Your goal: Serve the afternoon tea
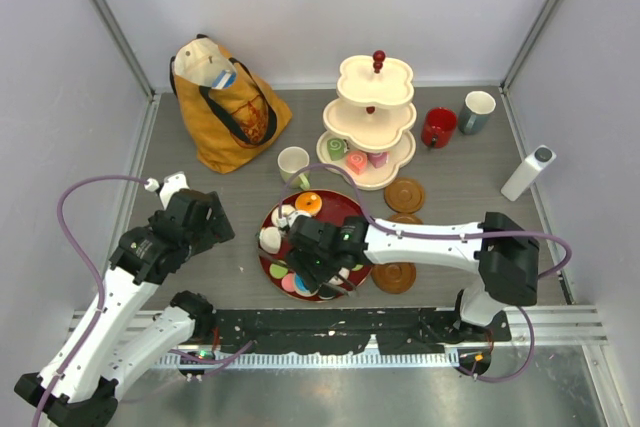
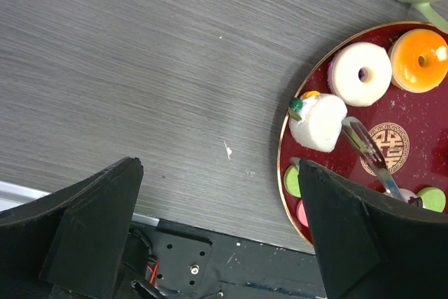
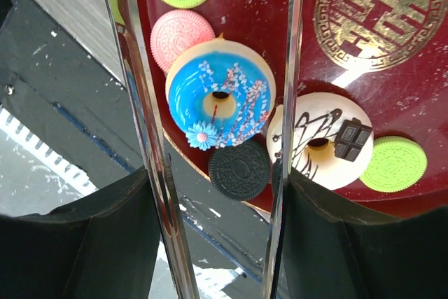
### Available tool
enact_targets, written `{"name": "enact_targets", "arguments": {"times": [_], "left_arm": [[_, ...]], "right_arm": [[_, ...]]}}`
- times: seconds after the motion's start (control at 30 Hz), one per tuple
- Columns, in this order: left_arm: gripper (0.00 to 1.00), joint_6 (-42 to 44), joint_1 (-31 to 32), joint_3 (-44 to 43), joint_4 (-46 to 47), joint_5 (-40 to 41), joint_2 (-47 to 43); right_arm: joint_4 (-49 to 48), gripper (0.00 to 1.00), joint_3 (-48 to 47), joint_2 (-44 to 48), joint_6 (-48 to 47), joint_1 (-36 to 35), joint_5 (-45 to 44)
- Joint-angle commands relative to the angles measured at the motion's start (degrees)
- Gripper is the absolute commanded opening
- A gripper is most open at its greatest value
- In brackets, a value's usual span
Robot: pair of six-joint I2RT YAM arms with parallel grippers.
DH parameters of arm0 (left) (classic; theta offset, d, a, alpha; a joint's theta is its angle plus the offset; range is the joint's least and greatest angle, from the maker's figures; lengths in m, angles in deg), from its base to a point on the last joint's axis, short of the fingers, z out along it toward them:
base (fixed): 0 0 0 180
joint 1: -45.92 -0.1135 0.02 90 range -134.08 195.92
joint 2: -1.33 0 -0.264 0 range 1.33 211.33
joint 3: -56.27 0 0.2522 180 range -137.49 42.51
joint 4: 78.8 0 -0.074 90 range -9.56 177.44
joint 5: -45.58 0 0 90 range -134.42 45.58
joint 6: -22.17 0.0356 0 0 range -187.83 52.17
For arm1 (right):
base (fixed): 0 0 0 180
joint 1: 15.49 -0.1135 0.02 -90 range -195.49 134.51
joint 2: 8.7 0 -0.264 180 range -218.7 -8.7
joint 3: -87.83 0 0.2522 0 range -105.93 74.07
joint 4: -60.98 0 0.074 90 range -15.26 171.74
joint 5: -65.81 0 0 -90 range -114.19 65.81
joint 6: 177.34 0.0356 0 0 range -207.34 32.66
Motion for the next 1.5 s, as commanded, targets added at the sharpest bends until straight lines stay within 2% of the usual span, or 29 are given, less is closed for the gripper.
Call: {"name": "enact_targets", "arguments": {"times": [0.0,0.5,0.87,1.1,1.3,1.47], "left_arm": [[1.00,0.71,-0.21,0.11,0.78,-0.28,-0.01],[1.00,0.80,-0.30,0.11,0.70,-0.28,-0.19],[1.00,0.80,-0.22,0.11,0.78,-0.28,-0.45],[1.00,0.80,-0.30,0.11,0.87,-0.45,-0.54],[1.00,0.80,-0.30,0.20,0.78,-0.46,-0.36],[1.00,0.89,-0.22,0.11,0.70,-0.54,-0.01]], "right_arm": [[0.64,0.64,-3.72,-0.68,1.71,-0.10,-4.30],[1.79,0.63,-6.01,-5.24,4.69,-0.02,-6.33],[-1.29,0.47,-5.57,-4.72,7.07,-0.28,-5.44],[-2.17,0.38,-1.79,2.65,7.33,-0.28,-7.29],[-2.08,0.37,1.72,9.94,7.51,-0.28,-7.12],[0.99,0.36,4.18,16.80,8.56,0.68,-11.40]]}}
